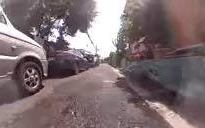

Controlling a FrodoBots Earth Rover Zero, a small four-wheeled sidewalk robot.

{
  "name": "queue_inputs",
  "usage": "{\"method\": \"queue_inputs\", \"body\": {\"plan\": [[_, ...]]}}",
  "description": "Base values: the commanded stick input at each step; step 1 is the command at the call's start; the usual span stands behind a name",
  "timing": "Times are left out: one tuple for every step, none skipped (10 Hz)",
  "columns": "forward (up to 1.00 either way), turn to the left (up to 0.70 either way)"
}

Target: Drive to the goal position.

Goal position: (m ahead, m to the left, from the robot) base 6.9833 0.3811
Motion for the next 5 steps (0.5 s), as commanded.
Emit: {"method": "queue_inputs", "body": {"plan": [[1.0, 0.0], [1.0, 0.0], [1.0, 0.0], [1.0, 0.0], [1.0, -0.07]]}}
